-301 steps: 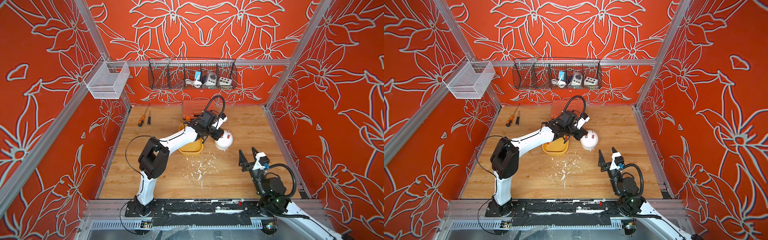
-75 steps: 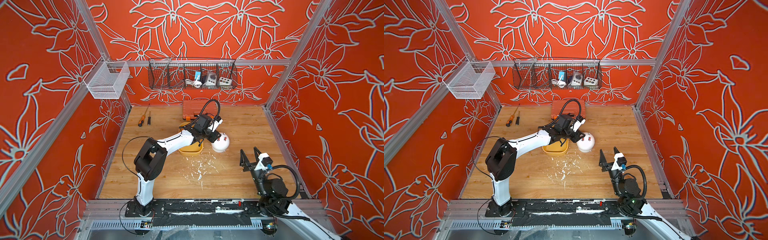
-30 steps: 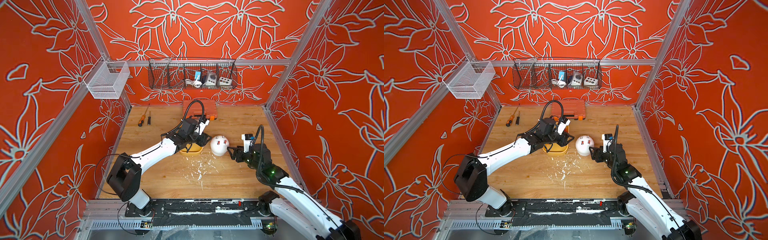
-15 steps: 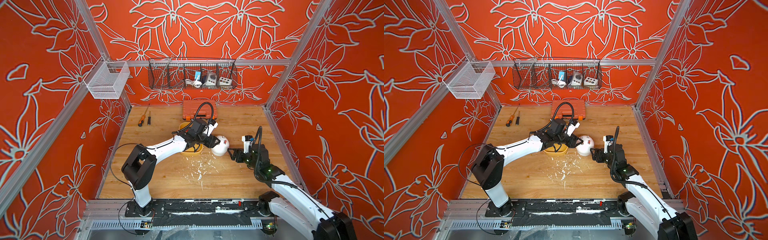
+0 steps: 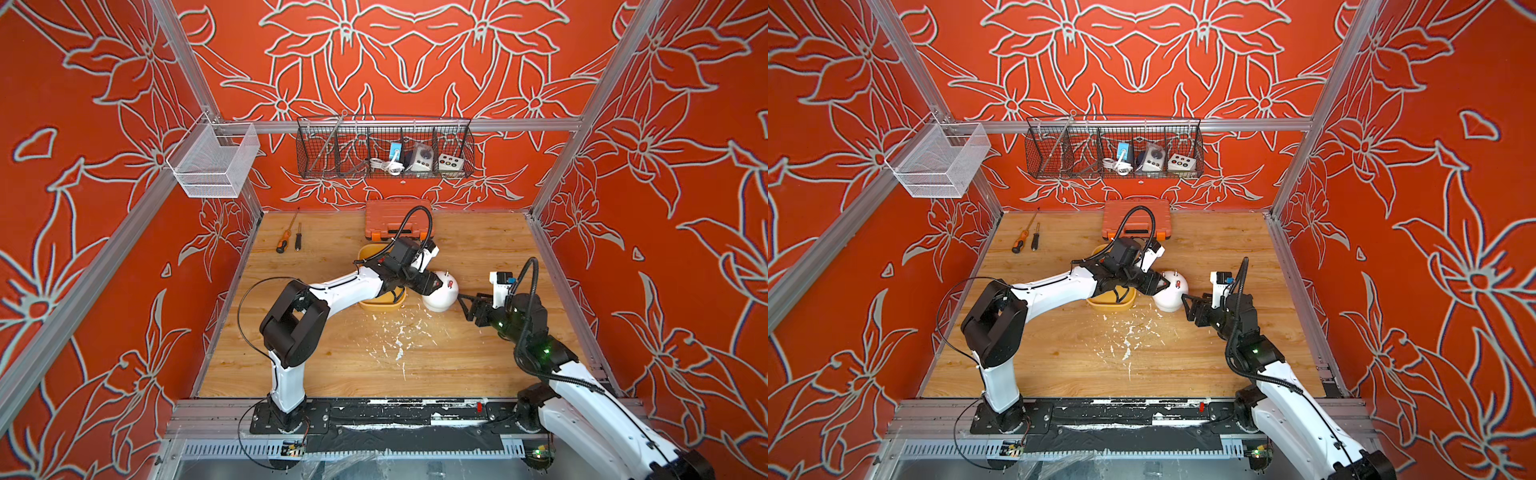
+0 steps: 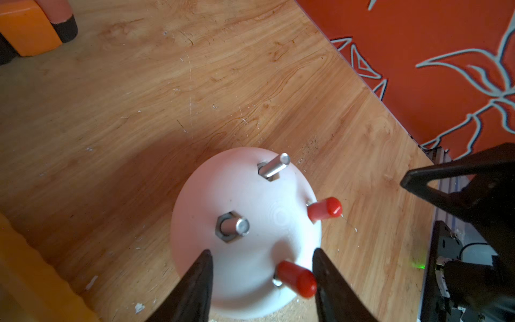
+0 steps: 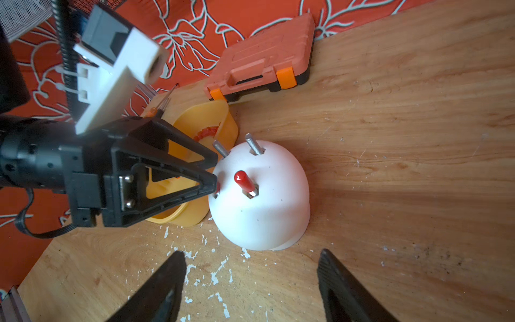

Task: Cover the protruding screws with screw protection sleeves
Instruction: Adjust the screw protection sleeve on the screw.

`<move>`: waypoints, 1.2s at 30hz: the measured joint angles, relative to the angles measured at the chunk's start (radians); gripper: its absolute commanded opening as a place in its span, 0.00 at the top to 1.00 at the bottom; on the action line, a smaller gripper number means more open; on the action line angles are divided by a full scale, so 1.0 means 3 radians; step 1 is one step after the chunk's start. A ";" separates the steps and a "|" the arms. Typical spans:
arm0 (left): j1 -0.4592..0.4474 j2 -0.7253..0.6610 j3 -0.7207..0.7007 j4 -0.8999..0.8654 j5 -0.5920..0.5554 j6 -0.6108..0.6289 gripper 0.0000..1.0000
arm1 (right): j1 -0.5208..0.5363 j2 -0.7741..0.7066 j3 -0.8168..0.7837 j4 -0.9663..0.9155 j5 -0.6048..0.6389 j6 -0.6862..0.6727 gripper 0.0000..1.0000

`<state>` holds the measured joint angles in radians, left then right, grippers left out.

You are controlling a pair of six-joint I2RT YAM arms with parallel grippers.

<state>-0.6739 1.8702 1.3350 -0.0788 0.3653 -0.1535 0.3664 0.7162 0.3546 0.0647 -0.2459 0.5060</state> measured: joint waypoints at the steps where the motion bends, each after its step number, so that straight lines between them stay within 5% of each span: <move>1: -0.0003 0.0000 0.0000 0.0000 -0.0005 -0.0001 0.46 | 0.0000 -0.0001 0.0000 0.0001 0.0000 -0.0001 0.23; 8: -0.0005 0.0000 -0.0003 0.0005 -0.0018 0.0000 0.44 | -0.0006 0.0128 0.0000 0.0010 0.0001 -0.0003 0.23; 17: -0.0008 -0.0195 -0.0153 -0.0029 -0.0020 0.0051 0.14 | -0.0006 0.0139 0.0000 0.0018 0.0006 -0.0009 0.23; 23: 0.0003 -0.0608 -0.0178 -0.0001 0.0045 0.0140 0.11 | -0.0006 0.0140 0.0000 0.0061 0.0013 -0.0020 0.23; 30: 0.0425 -0.1153 -0.0571 0.0062 0.0060 -0.0076 0.22 | -0.0005 0.0067 0.0000 0.0223 -0.0029 -0.0230 0.34; 34: 0.0795 -0.1134 -0.0682 -0.0231 -0.0318 -0.0170 0.38 | 0.0025 -0.0072 0.0000 0.0459 -0.0141 -0.0406 0.43; 36: 0.0885 -0.1029 -0.0650 -0.0406 -0.0482 -0.0169 0.55 | 0.0075 -0.0089 -0.0010 0.0662 -0.0175 -0.0464 0.45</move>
<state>-0.4084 1.5616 1.1400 -0.2005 0.2207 -0.2043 0.3889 0.6895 0.3515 0.2634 -0.2985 0.3668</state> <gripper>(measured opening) 0.577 0.567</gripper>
